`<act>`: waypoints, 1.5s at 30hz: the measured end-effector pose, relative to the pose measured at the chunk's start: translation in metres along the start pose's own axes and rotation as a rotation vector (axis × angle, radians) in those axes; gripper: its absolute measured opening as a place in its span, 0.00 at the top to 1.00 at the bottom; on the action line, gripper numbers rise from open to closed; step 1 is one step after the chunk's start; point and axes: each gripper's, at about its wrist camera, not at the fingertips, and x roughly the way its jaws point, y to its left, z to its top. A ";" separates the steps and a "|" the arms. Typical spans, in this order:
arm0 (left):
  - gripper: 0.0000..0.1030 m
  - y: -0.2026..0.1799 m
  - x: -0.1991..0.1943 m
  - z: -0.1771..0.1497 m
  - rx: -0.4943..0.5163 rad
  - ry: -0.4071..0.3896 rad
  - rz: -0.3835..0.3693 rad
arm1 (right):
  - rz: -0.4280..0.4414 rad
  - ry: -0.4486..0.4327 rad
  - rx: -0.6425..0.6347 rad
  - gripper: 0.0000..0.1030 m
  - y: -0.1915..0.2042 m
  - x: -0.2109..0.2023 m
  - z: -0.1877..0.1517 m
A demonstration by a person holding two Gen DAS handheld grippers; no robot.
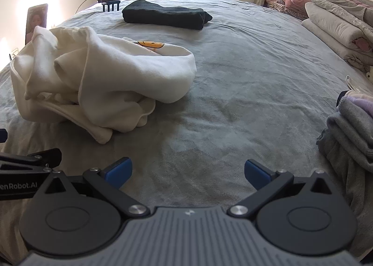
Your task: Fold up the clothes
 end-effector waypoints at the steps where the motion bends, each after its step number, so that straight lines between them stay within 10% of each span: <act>1: 0.00 0.000 0.000 0.000 -0.001 0.001 0.001 | -0.001 -0.004 -0.003 0.00 0.000 0.000 0.000; 45: 0.00 -0.001 0.007 -0.001 -0.015 0.016 0.000 | -0.007 0.008 -0.038 0.00 0.006 0.003 -0.002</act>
